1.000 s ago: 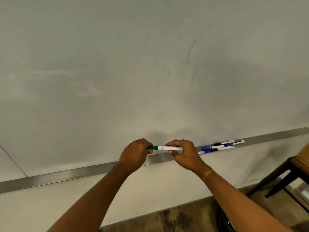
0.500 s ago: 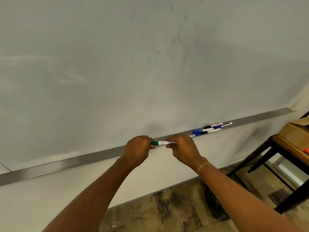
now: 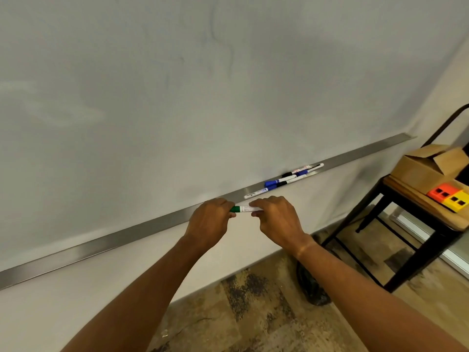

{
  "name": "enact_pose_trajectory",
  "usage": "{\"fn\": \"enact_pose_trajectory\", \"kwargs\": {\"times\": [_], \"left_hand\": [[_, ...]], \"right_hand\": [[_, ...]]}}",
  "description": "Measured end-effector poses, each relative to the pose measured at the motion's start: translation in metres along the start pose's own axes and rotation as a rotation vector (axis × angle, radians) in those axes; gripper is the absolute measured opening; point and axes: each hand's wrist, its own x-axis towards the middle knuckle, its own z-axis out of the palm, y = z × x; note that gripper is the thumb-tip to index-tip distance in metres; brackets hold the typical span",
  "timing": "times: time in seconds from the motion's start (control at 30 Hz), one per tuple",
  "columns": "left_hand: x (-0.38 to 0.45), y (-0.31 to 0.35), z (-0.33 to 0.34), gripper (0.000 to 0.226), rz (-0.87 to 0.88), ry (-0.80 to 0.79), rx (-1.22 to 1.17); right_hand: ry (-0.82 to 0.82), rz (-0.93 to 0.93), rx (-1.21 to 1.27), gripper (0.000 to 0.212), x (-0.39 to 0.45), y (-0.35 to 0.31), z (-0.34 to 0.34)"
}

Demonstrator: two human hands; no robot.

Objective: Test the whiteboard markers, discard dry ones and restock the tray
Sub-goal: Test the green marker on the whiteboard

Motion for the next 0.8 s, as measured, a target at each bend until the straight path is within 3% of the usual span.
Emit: {"fn": "enact_pose_trajectory", "kwargs": {"times": [0.1,0.3,0.8], "left_hand": [[0.016,0.029,0.016,0.033,0.009,-0.002,0.063],[0.042,0.087,0.069,0.072,-0.051,-0.178,0.141],[0.121,0.186,0.171,0.087,0.064,-0.329,0.112]], "right_hand": [[-0.010,0.030,-0.017,0.029,-0.009,0.028,-0.007],[-0.039,0.105,-0.041,0.028,-0.036,0.105,-0.024],[-0.079,0.308,-0.048,0.028,-0.078,0.259,-0.052]]}}
